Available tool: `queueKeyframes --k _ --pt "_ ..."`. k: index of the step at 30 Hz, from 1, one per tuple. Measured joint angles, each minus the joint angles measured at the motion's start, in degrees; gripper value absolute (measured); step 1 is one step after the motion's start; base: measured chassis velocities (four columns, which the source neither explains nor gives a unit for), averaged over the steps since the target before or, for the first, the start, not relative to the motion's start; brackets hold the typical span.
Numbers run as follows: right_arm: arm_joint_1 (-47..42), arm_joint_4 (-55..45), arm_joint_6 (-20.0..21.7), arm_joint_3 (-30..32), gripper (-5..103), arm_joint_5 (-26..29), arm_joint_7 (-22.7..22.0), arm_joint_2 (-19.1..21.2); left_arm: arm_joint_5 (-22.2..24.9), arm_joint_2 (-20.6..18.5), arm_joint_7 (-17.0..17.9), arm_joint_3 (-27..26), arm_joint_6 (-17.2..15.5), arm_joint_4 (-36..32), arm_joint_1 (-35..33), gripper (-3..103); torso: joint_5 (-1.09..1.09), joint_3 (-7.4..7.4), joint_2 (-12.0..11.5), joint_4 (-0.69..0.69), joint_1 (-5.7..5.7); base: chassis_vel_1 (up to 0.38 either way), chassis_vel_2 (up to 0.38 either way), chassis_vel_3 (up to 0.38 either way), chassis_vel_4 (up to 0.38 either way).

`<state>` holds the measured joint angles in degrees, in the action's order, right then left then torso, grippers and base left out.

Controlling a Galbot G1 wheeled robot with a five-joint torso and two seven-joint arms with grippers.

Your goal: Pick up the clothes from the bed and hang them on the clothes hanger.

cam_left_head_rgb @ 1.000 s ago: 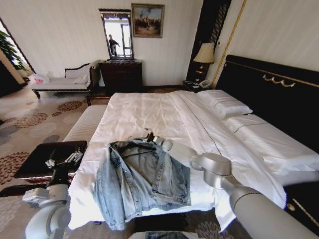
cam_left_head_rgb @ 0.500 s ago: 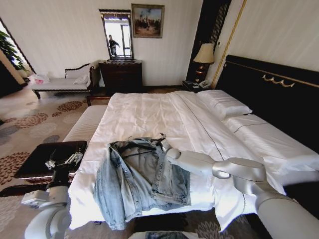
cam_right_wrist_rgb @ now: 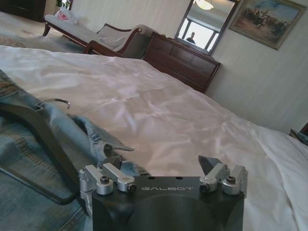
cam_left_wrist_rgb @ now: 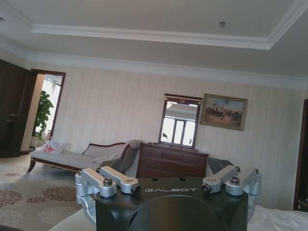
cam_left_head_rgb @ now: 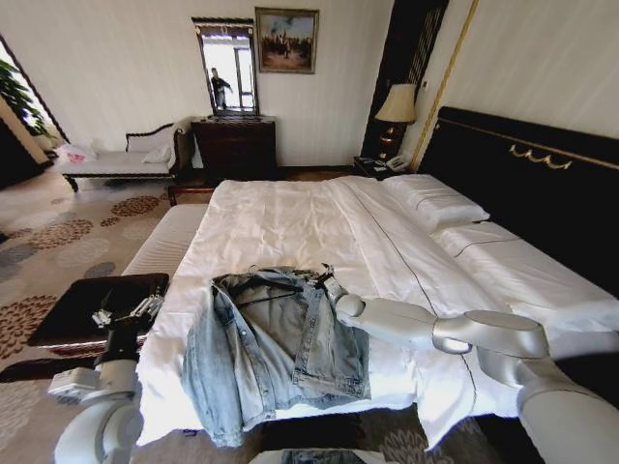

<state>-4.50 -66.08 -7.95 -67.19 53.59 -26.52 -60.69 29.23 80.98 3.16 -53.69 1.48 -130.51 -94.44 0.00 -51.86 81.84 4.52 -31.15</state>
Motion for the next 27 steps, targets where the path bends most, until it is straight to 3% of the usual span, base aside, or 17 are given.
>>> queueKeyframes --k 2,5,7,8,9,17,21,24,26,27 --pt "-0.2 -0.4 0.0 0.0 86 0.0 -0.2 0.0 0.0 0.0 0.0 -0.1 0.0 0.0 0.0 100 0.01 0.0 0.0 0.01 0.0 0.0 0.0 0.0 0.0" --pt "-0.5 -1.5 -0.1 0.3 77 0.2 -0.9 0.0 0.0 0.0 0.0 -0.3 0.0 0.0 -0.1 100 0.01 0.0 0.0 0.01 0.0 0.0 0.0 0.0 0.0" --pt "-0.7 -2.9 -0.1 0.5 88 0.6 -1.3 0.3 0.0 0.0 0.0 -0.5 0.0 0.1 -0.1 100 0.01 0.0 0.0 -0.01 0.0 0.0 0.0 0.0 0.0" --pt "-0.7 -3.5 -0.1 0.5 88 0.7 -1.4 0.6 0.0 0.0 0.0 -0.5 0.0 0.1 -0.1 100 0.0 0.0 0.0 -0.01 0.0 0.0 0.0 0.0 0.0" --pt "-0.7 -4.2 0.1 0.1 96 0.8 -1.5 1.1 0.0 0.0 0.1 -0.5 0.0 0.2 0.0 100 -0.01 0.0 0.0 0.0 0.0 0.0 0.0 0.0 0.0" --pt "-1.2 -2.2 1.8 -0.7 102 0.9 -3.0 -0.7 -0.4 0.3 0.1 0.2 -0.1 0.7 0.6 100 0.01 0.0 0.0 0.01 0.0 0.0 0.0 0.0 0.0" --pt "-1.1 -1.1 2.5 -1.4 90 1.7 -3.1 -2.5 -0.4 0.2 0.1 0.2 -0.1 0.9 0.8 100 0.0 0.0 0.0 0.0 -0.01 0.0 0.0 0.0 0.0" --pt "-0.7 -0.2 3.2 -1.7 74 2.8 -3.1 -4.2 -0.4 0.1 0.1 0.1 -0.1 1.1 0.8 100 0.0 0.0 0.0 0.0 -0.01 0.0 0.0 0.0 0.0" --pt "-0.7 0.0 3.3 -1.8 74 2.9 -3.2 -4.4 -0.4 0.0 0.1 0.1 -0.1 1.1 0.8 100 0.0 0.0 0.0 -0.01 0.0 0.0 0.0 0.0 0.0" --pt "-0.6 0.4 3.5 -1.8 68 3.0 -3.4 -4.8 -0.3 0.0 0.1 0.0 -0.1 1.2 0.8 100 0.0 0.0 0.0 0.0 0.0 0.0 0.0 0.0 0.0"
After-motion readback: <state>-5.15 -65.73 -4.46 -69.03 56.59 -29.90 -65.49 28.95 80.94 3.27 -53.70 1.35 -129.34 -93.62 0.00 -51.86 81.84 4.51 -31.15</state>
